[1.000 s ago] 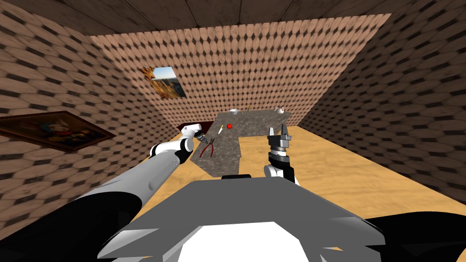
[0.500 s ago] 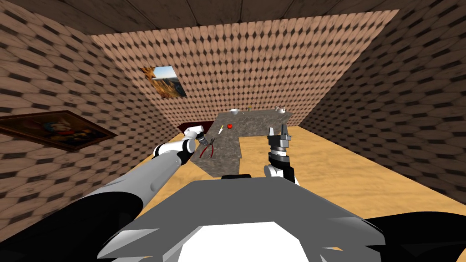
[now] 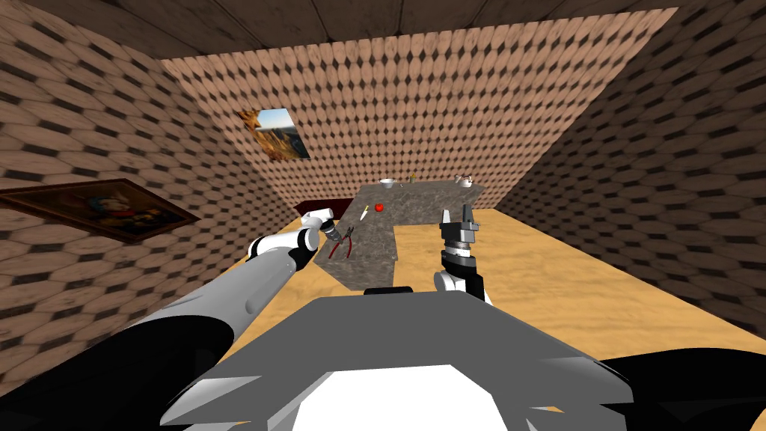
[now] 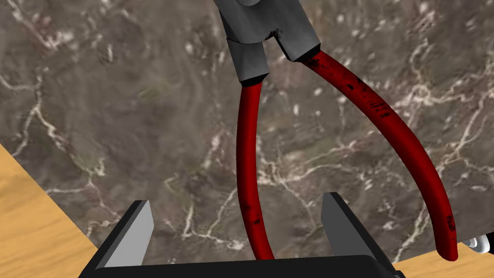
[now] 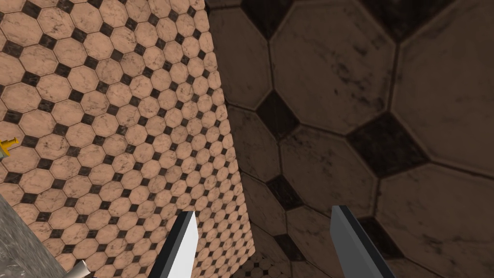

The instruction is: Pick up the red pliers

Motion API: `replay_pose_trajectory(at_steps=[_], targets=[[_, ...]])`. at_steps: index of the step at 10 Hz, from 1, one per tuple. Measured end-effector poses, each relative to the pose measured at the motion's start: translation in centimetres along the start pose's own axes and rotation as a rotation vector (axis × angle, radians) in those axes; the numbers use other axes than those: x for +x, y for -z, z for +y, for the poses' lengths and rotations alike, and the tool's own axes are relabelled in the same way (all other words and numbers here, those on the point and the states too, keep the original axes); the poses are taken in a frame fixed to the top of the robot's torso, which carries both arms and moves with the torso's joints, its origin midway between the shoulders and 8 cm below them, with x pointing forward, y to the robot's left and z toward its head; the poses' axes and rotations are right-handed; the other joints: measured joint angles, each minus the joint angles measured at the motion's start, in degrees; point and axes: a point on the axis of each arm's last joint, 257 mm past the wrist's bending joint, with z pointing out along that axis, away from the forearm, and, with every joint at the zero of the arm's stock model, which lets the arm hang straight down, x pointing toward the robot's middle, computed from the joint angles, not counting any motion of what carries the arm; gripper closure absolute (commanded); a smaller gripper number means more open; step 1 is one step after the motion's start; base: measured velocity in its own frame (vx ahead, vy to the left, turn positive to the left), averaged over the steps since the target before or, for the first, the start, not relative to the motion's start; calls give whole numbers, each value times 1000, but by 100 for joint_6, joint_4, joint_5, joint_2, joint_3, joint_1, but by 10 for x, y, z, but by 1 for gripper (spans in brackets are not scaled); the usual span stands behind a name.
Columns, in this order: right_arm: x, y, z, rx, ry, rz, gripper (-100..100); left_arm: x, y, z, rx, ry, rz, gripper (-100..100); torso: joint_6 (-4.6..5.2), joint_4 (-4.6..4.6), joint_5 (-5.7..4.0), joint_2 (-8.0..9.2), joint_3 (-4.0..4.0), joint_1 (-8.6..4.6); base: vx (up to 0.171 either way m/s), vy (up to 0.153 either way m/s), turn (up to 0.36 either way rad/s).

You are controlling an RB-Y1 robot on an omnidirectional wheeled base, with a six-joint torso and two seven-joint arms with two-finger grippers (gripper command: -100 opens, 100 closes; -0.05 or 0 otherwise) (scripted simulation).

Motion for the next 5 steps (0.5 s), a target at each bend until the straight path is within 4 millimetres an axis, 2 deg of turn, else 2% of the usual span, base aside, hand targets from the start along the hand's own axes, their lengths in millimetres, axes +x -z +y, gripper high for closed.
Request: replay_pose_trajectory(at_steps=[5], targets=[[0, 0, 0, 0, 0, 0, 0, -4, -2, -4, 0, -33, 5, -100, 9, 0, 2, -6, -3, 20, 0, 2, -5]])
